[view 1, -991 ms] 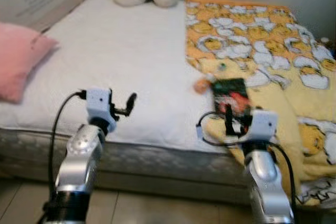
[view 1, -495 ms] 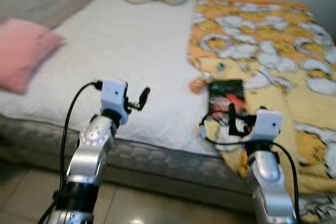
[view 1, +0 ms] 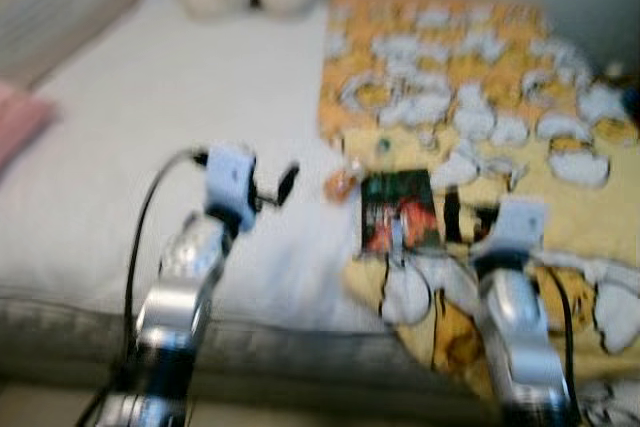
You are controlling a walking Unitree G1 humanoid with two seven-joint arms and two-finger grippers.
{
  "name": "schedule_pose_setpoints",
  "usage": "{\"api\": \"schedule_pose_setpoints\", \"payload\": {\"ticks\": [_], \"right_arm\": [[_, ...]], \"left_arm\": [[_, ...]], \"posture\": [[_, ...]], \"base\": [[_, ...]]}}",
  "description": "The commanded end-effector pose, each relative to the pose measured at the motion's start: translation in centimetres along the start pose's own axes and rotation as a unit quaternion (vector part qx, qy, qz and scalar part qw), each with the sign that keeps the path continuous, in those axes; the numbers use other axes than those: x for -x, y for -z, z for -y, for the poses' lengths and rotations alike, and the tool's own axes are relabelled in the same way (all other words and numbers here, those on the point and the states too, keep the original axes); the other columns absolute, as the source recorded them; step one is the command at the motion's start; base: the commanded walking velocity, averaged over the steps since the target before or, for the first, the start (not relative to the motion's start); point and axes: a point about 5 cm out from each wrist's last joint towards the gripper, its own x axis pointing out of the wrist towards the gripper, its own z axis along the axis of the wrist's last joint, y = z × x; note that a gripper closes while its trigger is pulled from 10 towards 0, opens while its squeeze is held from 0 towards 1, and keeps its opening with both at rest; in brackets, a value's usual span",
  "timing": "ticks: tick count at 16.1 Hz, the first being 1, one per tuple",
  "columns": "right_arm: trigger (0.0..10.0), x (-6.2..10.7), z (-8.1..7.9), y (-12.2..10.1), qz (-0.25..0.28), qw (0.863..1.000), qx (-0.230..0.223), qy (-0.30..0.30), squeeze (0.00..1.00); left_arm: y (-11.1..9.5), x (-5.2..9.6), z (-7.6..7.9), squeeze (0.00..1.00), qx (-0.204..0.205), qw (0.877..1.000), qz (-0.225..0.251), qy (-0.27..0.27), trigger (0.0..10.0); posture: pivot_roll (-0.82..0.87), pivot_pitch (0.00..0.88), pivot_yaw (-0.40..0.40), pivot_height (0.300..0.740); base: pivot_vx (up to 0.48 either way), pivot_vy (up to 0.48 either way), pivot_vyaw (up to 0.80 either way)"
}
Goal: Clean up the room
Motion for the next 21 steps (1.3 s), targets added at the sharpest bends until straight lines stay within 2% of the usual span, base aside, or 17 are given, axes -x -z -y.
{"api": "schedule_pose_setpoints", "payload": {"ticks": [1, 4, 6, 9, 10, 12, 13, 14, 16, 17, 18, 21], "right_arm": [[10.0, -0.9, -0.9, -0.4, -0.005, 1.000, -0.025, -0.007, 0.00], [10.0, -3.7, -2.5, -1.6, -0.021, 0.994, -0.103, -0.012, 0.00], [10.0, -5.6, -4.0, -1.4, -0.061, 0.985, -0.156, -0.024, 0.00], [10.0, -7.4, -5.1, -1.3, -0.091, 0.977, -0.188, -0.032, 0.00], [10.0, -8.5, -5.9, -1.2, -0.117, 0.970, -0.212, -0.030, 0.00], [10.0, -9.0, -6.6, -1.0, -0.140, 0.962, -0.232, -0.030, 0.00], [10.0, -9.1, -6.8, -1.0, -0.146, 0.961, -0.232, -0.028, 0.00], [10.0, -9.2, -7.0, -0.8, -0.156, 0.962, -0.224, -0.022, 0.00], [10.0, -9.3, -6.3, -0.3, -0.170, 0.969, -0.180, 0.011, 0.00], [10.0, -9.3, -5.7, 0.1, -0.178, 0.971, -0.156, 0.033, 0.00], [10.0, -9.2, -5.4, 0.3, -0.182, 0.971, -0.147, 0.044, 0.00], [10.0, -9.1, -5.3, 0.5, -0.184, 0.973, -0.129, 0.057, 0.00]], "left_arm": [[-0.4, 0.3, -0.6, 0.00, -0.003, 1.000, 0.005, -0.006, 10.0], [-1.1, 0.6, -0.6, 0.00, -0.009, 1.000, 0.013, -0.003, 10.0], [-1.5, 1.0, -0.6, 0.00, -0.004, 1.000, 0.010, 0.009, 10.0], [-2.2, 1.8, -0.7, 0.00, -0.012, 1.000, 0.011, 0.022, 10.0], [-2.9, 2.8, -0.6, 0.00, -0.030, 0.999, 0.009, 0.032, 10.0], [-3.4, 3.8, -0.6, 0.00, -0.038, 0.999, 0.003, 0.036, 10.0], [-3.5, 4.1, -0.5, 0.00, -0.036, 0.999, 0.000, 0.041, 10.0], [-3.8, 4.9, 0.3, 0.00, -0.036, 0.996, -0.003, 0.076, 10.0], [-3.3, 6.9, 2.8, 0.00, -0.020, 0.983, -0.037, 0.180, 10.0], [-2.7, 8.0, 3.5, 0.00, -0.011, 0.975, -0.059, 0.214, 10.0], [-2.5, 8.4, 3.7, 0.00, -0.013, 0.972, -0.068, 0.226, 10.0], [-2.8, 8.7, 3.6, 0.00, -0.011, 0.972, -0.073, 0.224, 10.0]], "posture": [[-0.03, 0.000, 0.008, 0.740], [0.02, 0.000, 0.010, 0.740], [0.05, 0.000, 0.012, 0.740], [0.12, 0.033, 0.010, 0.740], [0.19, 0.073, 0.004, 0.740], [0.23, 0.095, 0.001, 0.740], [0.23, 0.097, 0.002, 0.740], [0.26, 0.113, -0.006, 0.740], [0.28, 0.133, -0.017, 0.740], [0.28, 0.144, -0.019, 0.740], [0.29, 0.148, -0.021, 0.740], [0.28, 0.154, -0.019, 0.740]], "base": [[0.450, 0.000, 0.00], [0.149, 0.000, 0.00], [0.000, 0.000, 0.00], [0.000, 0.000, 0.00], [0.000, 0.000, 0.00], [0.000, 0.000, 0.00], [0.000, 0.000, 0.00], [0.000, 0.000, 0.00], [0.000, 0.000, 0.00], [0.000, 0.000, 0.00], [0.000, 0.000, 0.00], [0.000, 0.000, 0.00]]}}
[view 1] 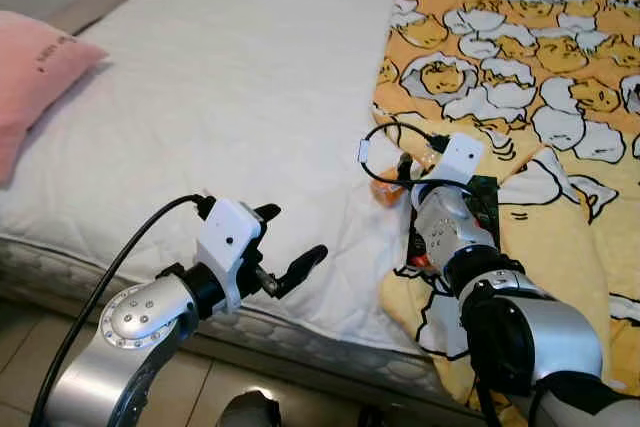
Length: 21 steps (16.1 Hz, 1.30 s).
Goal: Clean up the room
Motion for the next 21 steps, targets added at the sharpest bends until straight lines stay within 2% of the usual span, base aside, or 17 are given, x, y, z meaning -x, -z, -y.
{"api": "schedule_pose_setpoints", "payload": {"ticks": [1, 2, 4, 7, 10, 13, 17, 18, 19, 20, 21], "right_arm": [[10.0, -0.1, -0.5, -0.6, 0.007, 1.000, 0.003, -0.001, 0.00], [10.0, 0.0, -0.4, -0.3, 0.001, 1.000, -0.004, 0.004, 0.00], [10.0, 0.0, -0.4, 0.4, -0.025, 0.999, -0.027, 0.005, 0.00], [10.0, 0.1, -0.6, 0.9, -0.045, 0.997, -0.057, 0.003, 0.00], [10.0, 0.2, -1.0, 1.4, -0.066, 0.994, -0.085, -0.005, 0.00], [10.0, 0.3, -1.1, 1.8, -0.076, 0.993, -0.085, -0.013, 0.00], [10.0, 0.4, -1.0, 2.6, -0.097, 0.988, -0.118, -0.022, 0.00], [9.2, 0.3, -1.1, 2.3, -0.089, 0.989, -0.117, -0.027, 0.00], [2.5, 0.3, -1.3, 2.0, -0.085, 0.989, -0.117, -0.032, 0.00], [0.0, 0.3, -1.5, 1.9, -0.083, 0.988, -0.120, -0.041, 0.00], [0.0, 0.3, -1.6, 1.9, -0.082, 0.988, -0.123, -0.044, 0.00]], "left_arm": [[-0.4, 0.2, 0.3, 0.00, -0.001, 1.000, 0.002, 0.012, 10.0], [-0.3, 0.4, 0.9, 0.00, 0.000, 0.999, -0.001, 0.036, 10.0], [0.1, 1.0, 1.7, 0.00, -0.032, 0.996, -0.016, 0.084, 10.0], [-0.3, 0.6, 1.9, 0.00, -0.042, 0.994, -0.009, 0.097, 10.0], [-0.6, 0.5, 2.8, 0.00, -0.054, 0.991, -0.003, 0.121, 10.0], [-0.7, 0.2, 3.3, 0.00, -0.055, 0.991, 0.003, 0.125, 10.0], [-0.8, 0.1, 3.5, 0.00, -0.054, 0.991, 0.008, 0.122, 10.0], [-0.8, 0.1, 3.5, 0.00, -0.055, 0.991, 0.009, 0.120, 10.0], [-0.8, 0.1, 3.5, 0.00, -0.056, 0.991, 0.010, 0.119, 10.0], [-0.8, 0.1, 3.5, 0.00, -0.058, 0.991, 0.011, 0.117, 10.0], [-0.8, 0.0, 3.5, 0.00, -0.058, 0.992, 0.012, 0.116, 10.0]], "posture": [[0.28, 0.154, -0.019, 0.740], [0.28, 0.157, -0.020, 0.740], [0.28, 0.165, -0.019, 0.740], [0.28, 0.173, -0.022, 0.740], [0.28, 0.186, -0.034, 0.740], [0.28, 0.195, -0.040, 0.740], [0.29, 0.204, -0.046, 0.740], [0.30, 0.203, -0.048, 0.740], [0.30, 0.203, -0.050, 0.740], [0.29, 0.201, -0.053, 0.740], [0.29, 0.201, -0.053, 0.740]], "base": [[0.000, 0.000, 0.00], [0.000, 0.000, 0.00], [0.000, 0.000, 0.00], [0.000, 0.000, 0.00], [0.000, 0.000, 0.00], [0.000, 0.000, 0.00], [0.000, 0.000, 0.00], [0.000, 0.000, 0.00], [0.000, 0.000, 0.00], [0.000, 0.000, 0.00], [0.000, 0.000, 0.00]]}}
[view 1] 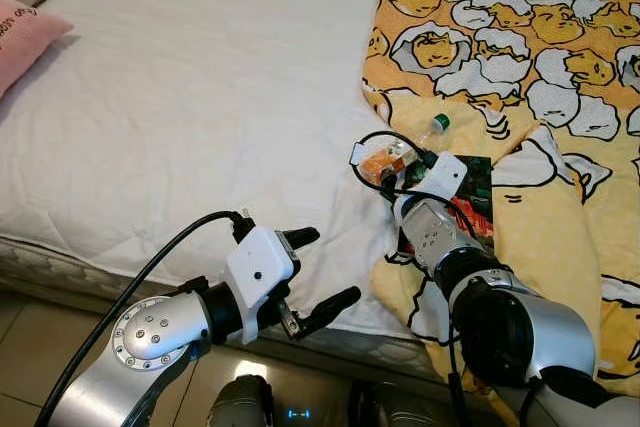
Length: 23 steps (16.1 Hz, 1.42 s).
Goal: Clean up the room
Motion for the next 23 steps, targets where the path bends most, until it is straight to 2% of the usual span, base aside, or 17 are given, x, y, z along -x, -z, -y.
{"api": "schedule_pose_setpoints", "payload": {"ticks": [1, 6, 8, 11, 13, 14, 16, 17, 18, 19, 20, 22, 23], "right_arm": [[0.0, 0.0, -0.7, -0.3, 0.002, 1.000, -0.010, -0.010, 0.00], [0.0, 0.1, -1.7, -0.8, 0.024, 0.998, 0.006, -0.054, 0.00], [0.0, 0.2, -2.3, -0.7, 0.034, 0.995, 0.053, -0.077, 0.00], [0.0, 0.3, -2.1, -0.4, 0.051, 0.991, 0.089, -0.089, 0.00], [0.0, 0.4, -1.5, -0.7, 0.092, 0.980, 0.153, -0.086, 0.00], [0.0, 0.5, -1.3, -0.9, 0.107, 0.976, 0.171, -0.081, 0.00], [0.0, 1.4, 0.2, -2.1, 0.210, 0.940, 0.262, -0.053, 0.00], [0.0, 1.7, 0.7, -2.1, 0.229, 0.932, 0.277, -0.048, 0.00], [10.0, 3.6, 3.0, -2.0, 0.280, 0.909, 0.308, -0.025, 1.00], [10.0, 4.9, 4.2, -1.7, 0.294, 0.903, 0.311, -0.021, 1.00], [10.0, 7.2, 5.9, -1.3, 0.310, 0.896, 0.318, -0.012, 1.00], [10.0, 8.8, 7.2, -0.2, 0.314, 0.896, 0.314, -0.007, 1.00], [10.0, 8.9, 7.3, 0.0, 0.313, 0.896, 0.315, -0.007, 1.00]], "left_arm": [[-0.4, -0.2, 0.4, 0.00, -0.012, 1.000, 0.009, 0.005, 10.0], [-0.4, -0.7, 0.2, 0.00, -0.015, 1.000, 0.015, 0.006, 10.0], [-0.4, -1.0, 0.3, 0.00, -0.014, 1.000, 0.019, 0.008, 10.0], [-0.4, -1.4, -0.1, 0.00, -0.016, 1.000, 0.025, 0.010, 10.0], [-0.2, -1.9, -0.7, 0.00, -0.031, 0.999, 0.023, -0.016, 10.0], [-0.1, -2.1, -1.2, 0.00, -0.033, 0.999, 0.021, -0.034, 10.0], [0.3, -2.7, -3.6, 0.00, 0.010, 0.989, 0.034, -0.141, 10.0], [0.4, -2.7, -4.0, 0.00, 0.024, 0.986, 0.039, -0.158, 10.0], [0.9, -2.7, -5.0, 0.00, 0.060, 0.977, 0.048, -0.201, 10.0], [1.2, -2.7, -5.4, 0.00, 0.069, 0.972, 0.049, -0.218, 10.0], [1.6, -2.8, -5.9, 0.00, 0.078, 0.967, 0.050, -0.236, 10.0], [1.9, -3.5, -6.9, 0.00, 0.077, 0.965, 0.055, -0.245, 10.0], [1.9, -3.6, -7.1, 0.00, 0.073, 0.965, 0.056, -0.245, 10.0]], "posture": [[0.29, 0.199, -0.054, 0.740], [0.27, 0.188, -0.053, 0.740], [0.26, 0.177, -0.051, 0.740], [0.23, 0.160, -0.046, 0.740], [0.20, 0.141, -0.048, 0.740], [0.19, 0.129, -0.049, 0.740], [0.14, 0.091, -0.048, 0.740], [0.14, 0.091, -0.048, 0.740], [0.09, 0.052, -0.045, 0.740], [0.07, 0.026, -0.047, 0.740], [0.05, 0.011, -0.046, 0.740], [0.01, 0.000, -0.043, 0.740], [0.01, 0.000, -0.042, 0.740]], "base": [[0.000, 0.000, 0.00], [0.000, 0.000, 0.00], [0.000, 0.000, 0.00], [0.000, 0.000, 0.00], [0.000, 0.000, 0.00], [0.000, 0.000, 0.00], [0.000, 0.000, 0.00], [0.000, 0.000, 0.00], [0.000, 0.000, 0.00], [0.000, 0.000, 0.00], [0.000, 0.000, 0.00], [0.000, 0.000, 0.00], [0.000, 0.000, 0.00]]}}
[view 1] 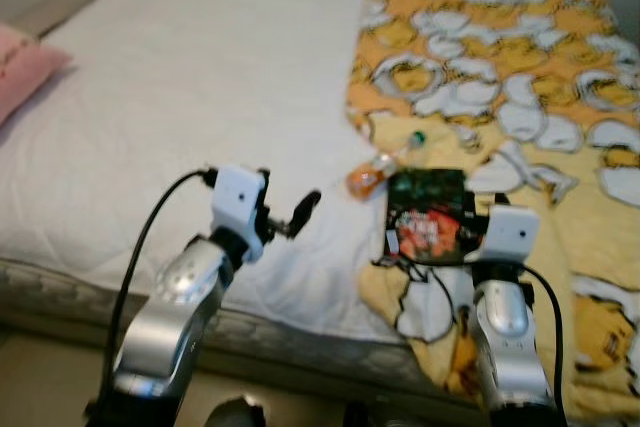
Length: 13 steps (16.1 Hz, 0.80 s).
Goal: Clean up the room
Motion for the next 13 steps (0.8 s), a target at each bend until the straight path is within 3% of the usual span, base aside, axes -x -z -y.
{"api": "schedule_pose_setpoints", "payload": {"ticks": [1, 5, 8, 12, 13], "right_arm": [[10.0, 0.2, -0.2, -0.3, 0.004, 1.000, 0.001, -0.002, 1.00], [10.0, 0.0, -0.5, -0.9, -0.005, 1.000, 0.000, -0.002, 1.00], [10.0, 0.2, -0.2, -0.2, -0.037, 0.998, -0.045, 0.014, 1.00], [10.0, 0.8, 0.0, 0.6, -0.068, 0.997, -0.032, 0.003, 1.00], [10.0, 0.7, -0.2, 0.7, -0.075, 0.997, -0.032, -0.008, 0.00]], "left_arm": [[0.0, -0.2, -0.2, 0.00, -0.001, 1.000, 0.002, 0.000, 10.0], [0.1, -0.9, -0.2, 0.00, -0.018, 1.000, -0.001, 0.019, 10.0], [0.3, -1.0, -0.5, 0.00, -0.007, 1.000, -0.001, 0.009, 10.0], [0.7, -1.0, -0.5, 0.00, -0.023, 1.000, -0.008, 0.011, 10.0], [0.8, -1.2, -0.4, 0.00, -0.032, 0.999, -0.011, 0.015, 10.0]], "posture": [[0.00, 0.000, -0.039, 0.740], [0.01, 0.000, -0.030, 0.740], [0.02, 0.000, -0.031, 0.740], [0.02, 0.000, -0.033, 0.740], [0.02, 0.000, -0.031, 0.740]], "base": [[0.000, 0.480, 0.00], [0.000, 0.480, 0.00], [0.000, 0.480, 0.00], [0.000, 0.331, 0.00], [0.000, 0.000, -0.53]]}}
